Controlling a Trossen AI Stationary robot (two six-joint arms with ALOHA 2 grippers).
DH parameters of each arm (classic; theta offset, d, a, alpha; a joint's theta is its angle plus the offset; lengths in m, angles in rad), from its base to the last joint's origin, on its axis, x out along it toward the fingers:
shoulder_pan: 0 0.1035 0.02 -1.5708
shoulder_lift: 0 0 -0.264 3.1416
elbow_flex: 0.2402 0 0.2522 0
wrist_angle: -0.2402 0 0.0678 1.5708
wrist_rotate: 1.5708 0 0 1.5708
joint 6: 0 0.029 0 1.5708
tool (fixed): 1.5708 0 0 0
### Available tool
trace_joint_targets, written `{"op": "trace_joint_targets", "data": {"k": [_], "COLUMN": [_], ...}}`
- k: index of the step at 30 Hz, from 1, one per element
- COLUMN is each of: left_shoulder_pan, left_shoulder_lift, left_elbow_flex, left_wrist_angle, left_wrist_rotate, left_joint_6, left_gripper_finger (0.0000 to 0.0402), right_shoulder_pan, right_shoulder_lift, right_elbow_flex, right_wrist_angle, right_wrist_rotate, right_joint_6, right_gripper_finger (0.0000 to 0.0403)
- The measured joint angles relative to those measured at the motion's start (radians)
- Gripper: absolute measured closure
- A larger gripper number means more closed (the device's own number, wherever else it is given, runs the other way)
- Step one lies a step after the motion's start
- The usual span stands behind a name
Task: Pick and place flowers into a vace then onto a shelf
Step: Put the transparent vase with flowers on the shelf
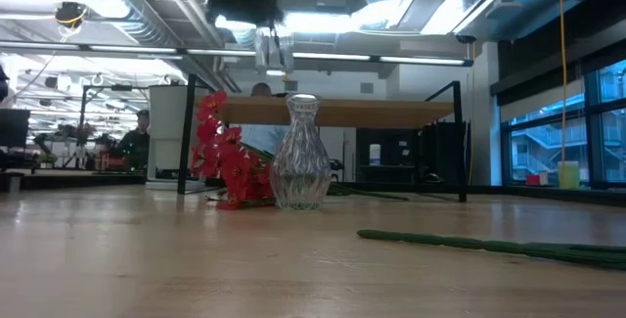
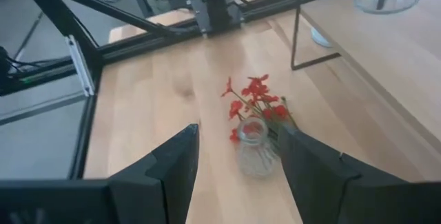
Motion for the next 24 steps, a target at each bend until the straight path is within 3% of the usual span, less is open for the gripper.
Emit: {"op": "trace_joint_targets", "data": {"k": [9,20,24], "left_shoulder_pan": [0.124,0.139,0.139], "left_shoulder_lift": [0.117,0.179,0.180], "left_elbow_flex": [0.000,0.002,0.002], "left_wrist_angle": [0.054,0.102,0.100], "left_wrist_rotate": [0.065,0.069,0.062], "left_joint_6": [-0.009,-0.009,-0.022], "left_gripper_finger": [0.0248,0.0248,0.0221], "right_shoulder_pan": [-0.016,-0.016,-0.016], "right_shoulder_lift": [0.000,0.000,0.001], "right_elbow_flex": [0.000,0.000,0.000], "right_wrist_angle": [-0.061,-0.069,-0.070], "right_wrist_rotate": [0.000,0.000,0.000], "right_joint_6": [0.010,0.010,0.010], "right_gripper_finger": [0.0201,0.0201,0.0201]}}
